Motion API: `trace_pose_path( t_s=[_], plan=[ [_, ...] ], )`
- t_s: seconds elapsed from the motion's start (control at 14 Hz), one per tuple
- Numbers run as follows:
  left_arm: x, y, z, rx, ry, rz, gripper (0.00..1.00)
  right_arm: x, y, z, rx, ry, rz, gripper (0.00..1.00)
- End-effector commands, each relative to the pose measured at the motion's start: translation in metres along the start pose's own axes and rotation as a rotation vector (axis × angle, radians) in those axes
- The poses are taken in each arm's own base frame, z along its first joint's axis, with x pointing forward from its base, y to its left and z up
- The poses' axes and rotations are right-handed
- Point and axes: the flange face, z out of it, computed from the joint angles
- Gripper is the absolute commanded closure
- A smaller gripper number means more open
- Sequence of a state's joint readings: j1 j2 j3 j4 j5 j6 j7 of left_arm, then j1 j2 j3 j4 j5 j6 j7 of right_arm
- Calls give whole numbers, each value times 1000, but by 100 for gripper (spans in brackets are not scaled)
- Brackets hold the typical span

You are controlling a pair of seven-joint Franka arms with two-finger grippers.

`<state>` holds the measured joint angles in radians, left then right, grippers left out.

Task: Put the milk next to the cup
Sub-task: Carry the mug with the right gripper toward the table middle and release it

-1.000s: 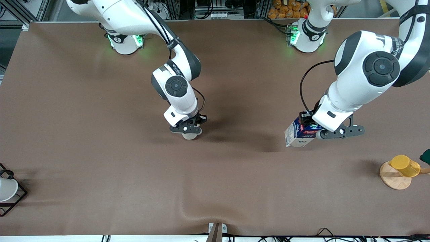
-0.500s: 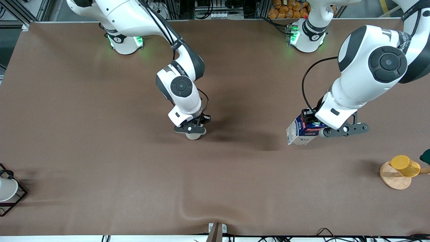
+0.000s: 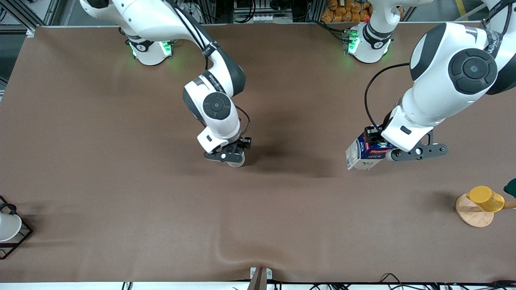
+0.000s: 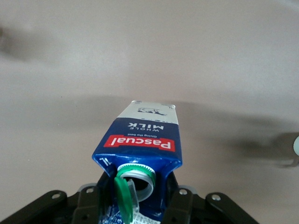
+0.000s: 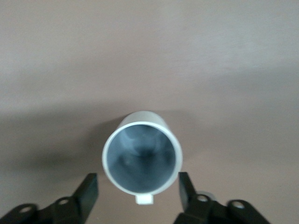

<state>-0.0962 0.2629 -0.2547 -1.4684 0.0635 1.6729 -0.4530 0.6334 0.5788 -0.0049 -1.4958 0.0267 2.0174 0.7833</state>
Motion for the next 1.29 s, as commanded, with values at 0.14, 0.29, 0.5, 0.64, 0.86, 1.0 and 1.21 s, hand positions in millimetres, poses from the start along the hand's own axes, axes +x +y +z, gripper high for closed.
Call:
trace_pose_path(
  t_s=[0.14, 0.29, 0.5, 0.64, 0.86, 1.0, 1.21],
  plan=[
    [-25, 26, -21, -11, -1, 58, 88, 43, 90, -73, -13, -42, -9, 0],
    [-30, 34, -23, -19, -4, 71, 88, 64, 136, -102, 14, -32, 3, 0],
    [-42, 55, -24, -47, -18, 100, 88, 77, 192, -133, 26, -23, -25, 0],
    [-52, 70, -26, -54, -18, 131, 89, 77, 226, -156, 36, 7, -26, 0],
    [-66, 91, -27, -62, -21, 174, 89, 70, 270, -195, 45, 46, -127, 0],
    [-76, 105, -28, -67, -24, 201, 89, 53, 289, -219, 42, 49, -145, 0],
    [-88, 123, -26, -71, -35, 157, 89, 21, 326, -245, 49, 78, -142, 0]
  ],
)
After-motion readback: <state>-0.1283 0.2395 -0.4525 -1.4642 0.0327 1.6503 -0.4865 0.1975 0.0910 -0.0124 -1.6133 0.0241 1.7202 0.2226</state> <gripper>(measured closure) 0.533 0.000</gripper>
